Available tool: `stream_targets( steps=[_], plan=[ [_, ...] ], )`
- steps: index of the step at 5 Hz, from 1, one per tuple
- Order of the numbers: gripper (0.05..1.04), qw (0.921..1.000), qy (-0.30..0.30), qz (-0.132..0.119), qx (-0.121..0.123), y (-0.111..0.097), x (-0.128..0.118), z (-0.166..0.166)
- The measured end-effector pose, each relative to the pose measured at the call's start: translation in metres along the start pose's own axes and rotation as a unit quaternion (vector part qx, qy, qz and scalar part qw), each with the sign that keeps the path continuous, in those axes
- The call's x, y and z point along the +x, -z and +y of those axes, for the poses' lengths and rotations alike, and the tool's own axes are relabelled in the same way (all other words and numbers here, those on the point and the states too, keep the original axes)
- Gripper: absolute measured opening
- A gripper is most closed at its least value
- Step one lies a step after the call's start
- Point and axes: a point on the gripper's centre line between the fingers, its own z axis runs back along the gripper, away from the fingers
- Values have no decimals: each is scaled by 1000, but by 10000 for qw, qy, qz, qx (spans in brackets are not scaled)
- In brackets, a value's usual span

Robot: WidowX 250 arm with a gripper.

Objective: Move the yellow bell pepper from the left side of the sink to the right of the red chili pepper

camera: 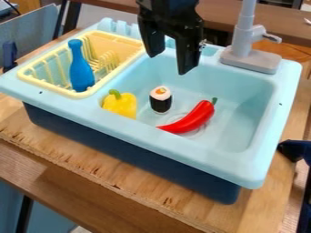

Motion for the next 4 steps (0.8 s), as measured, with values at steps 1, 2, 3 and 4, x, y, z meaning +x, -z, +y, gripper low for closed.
stream_targets(
  steps=[1,2,3,4],
  plan=[
    [1001,9998,-48,177,-21,9,-5,0],
    [1001,9984,-368,175,398,-28,-40,-12],
    [1001,9977,-506,92,448,-42,-58,-14],
    [1001,9975,-597,245,279,-32,-69,-9]
  ],
)
